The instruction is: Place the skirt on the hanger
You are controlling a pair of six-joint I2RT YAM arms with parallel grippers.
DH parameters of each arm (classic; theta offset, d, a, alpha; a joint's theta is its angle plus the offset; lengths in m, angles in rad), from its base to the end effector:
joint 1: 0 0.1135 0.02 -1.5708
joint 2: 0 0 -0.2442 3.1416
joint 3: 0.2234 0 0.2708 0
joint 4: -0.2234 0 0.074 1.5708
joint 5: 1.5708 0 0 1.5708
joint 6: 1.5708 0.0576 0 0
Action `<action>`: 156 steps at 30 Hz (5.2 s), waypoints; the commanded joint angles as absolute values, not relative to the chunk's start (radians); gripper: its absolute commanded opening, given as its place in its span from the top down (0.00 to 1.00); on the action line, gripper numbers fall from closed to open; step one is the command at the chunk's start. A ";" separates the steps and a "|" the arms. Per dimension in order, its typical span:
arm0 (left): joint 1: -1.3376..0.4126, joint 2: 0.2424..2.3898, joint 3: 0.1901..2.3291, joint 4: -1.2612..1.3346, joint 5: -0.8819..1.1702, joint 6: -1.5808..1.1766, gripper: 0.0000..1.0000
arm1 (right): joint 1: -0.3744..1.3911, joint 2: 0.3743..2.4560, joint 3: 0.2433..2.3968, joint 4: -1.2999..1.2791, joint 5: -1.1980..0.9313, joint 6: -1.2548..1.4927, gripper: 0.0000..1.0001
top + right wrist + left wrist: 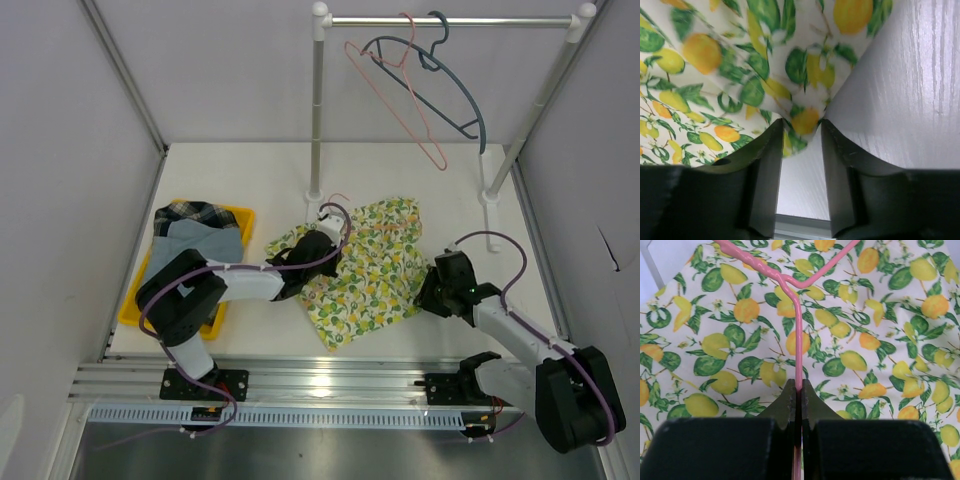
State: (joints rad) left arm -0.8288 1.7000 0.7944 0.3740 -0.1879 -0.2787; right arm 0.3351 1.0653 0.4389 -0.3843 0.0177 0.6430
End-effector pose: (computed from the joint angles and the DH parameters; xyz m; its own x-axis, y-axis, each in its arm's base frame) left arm 0.2608 -0.2686 0.1187 -0.4986 0.1440 -0.8548 0.4974 0.8551 -0.1461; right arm 0.2088 0.0716 0.1095 -0.8321 0.3451 -0.4342 0.2237 0.9252 0.3065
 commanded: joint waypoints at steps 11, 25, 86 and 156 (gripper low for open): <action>-0.798 1.703 0.871 0.442 -0.008 -0.224 1.00 | 0.217 0.940 0.563 -0.428 0.127 0.644 0.27; -0.798 1.713 0.890 0.449 -0.008 -0.226 1.00 | 0.035 1.318 0.652 -0.233 0.103 0.607 0.35; -0.911 1.443 1.567 -0.517 -0.533 -0.089 1.00 | 0.117 0.956 0.773 -0.367 -0.087 0.649 0.45; -0.644 1.936 2.303 -0.331 -0.393 0.149 1.00 | 0.130 1.006 0.896 -0.337 -0.167 0.604 0.46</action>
State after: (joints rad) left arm -0.6537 1.9491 2.2662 -0.3801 -0.4137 0.1654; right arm 0.1253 1.0050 0.8974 -0.3824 -0.1589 0.6167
